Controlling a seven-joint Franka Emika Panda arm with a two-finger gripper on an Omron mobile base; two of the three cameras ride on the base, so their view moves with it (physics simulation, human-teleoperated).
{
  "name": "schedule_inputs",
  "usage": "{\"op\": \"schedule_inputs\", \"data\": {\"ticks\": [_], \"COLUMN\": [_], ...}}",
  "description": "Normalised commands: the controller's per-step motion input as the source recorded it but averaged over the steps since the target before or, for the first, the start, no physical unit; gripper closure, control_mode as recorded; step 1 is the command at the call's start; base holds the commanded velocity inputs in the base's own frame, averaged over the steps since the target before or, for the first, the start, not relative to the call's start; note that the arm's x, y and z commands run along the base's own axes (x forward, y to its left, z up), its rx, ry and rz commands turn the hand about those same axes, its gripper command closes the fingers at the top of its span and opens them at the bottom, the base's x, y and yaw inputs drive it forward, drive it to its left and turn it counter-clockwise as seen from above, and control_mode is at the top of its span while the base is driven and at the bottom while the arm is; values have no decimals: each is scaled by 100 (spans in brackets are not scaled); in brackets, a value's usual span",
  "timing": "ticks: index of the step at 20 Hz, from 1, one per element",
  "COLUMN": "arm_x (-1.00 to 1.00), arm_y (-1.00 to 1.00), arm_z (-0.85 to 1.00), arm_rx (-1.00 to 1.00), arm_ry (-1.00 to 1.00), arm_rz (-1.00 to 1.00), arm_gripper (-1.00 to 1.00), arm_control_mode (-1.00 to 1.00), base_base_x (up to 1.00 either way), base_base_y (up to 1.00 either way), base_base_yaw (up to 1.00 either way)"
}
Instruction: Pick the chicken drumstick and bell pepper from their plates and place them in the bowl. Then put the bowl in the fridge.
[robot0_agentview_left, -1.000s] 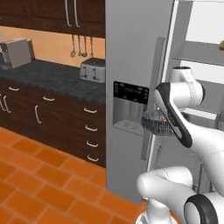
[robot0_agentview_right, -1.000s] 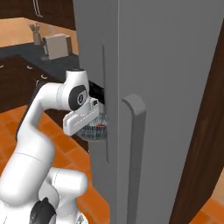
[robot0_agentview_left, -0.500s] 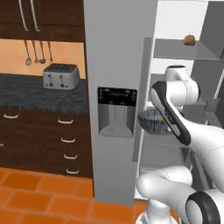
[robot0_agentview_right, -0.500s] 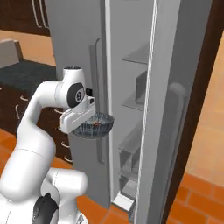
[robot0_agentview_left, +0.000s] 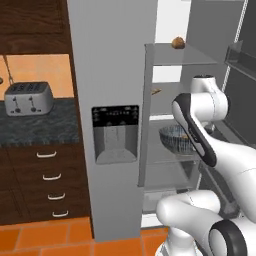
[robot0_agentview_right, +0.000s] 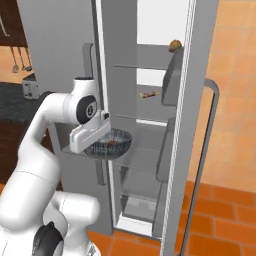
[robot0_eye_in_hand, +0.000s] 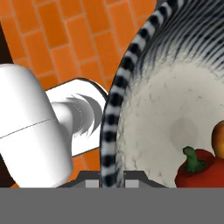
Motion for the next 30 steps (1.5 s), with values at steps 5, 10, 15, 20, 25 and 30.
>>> {"op": "schedule_inputs", "data": {"ticks": [5,10,15,20,25,30], "arm_x": [0,0,0,0,0,0], "arm_y": [0,0,0,0,0,0], "arm_z": [0,0,0,0,0,0], "arm_rx": [0,0,0,0,0,0], "arm_ry": [0,0,0,0,0,0], "arm_rz": [0,0,0,0,0,0], "arm_gripper": [100,100,100,100,100,100], "arm_control_mode": [100,100,100,100,100,100], "base_base_x": [3,22,41,32,40,52], "base_base_y": [13,34,30,6,0,-5], "base_base_yaw": [-13,-30,-20,-5,1,0]}}
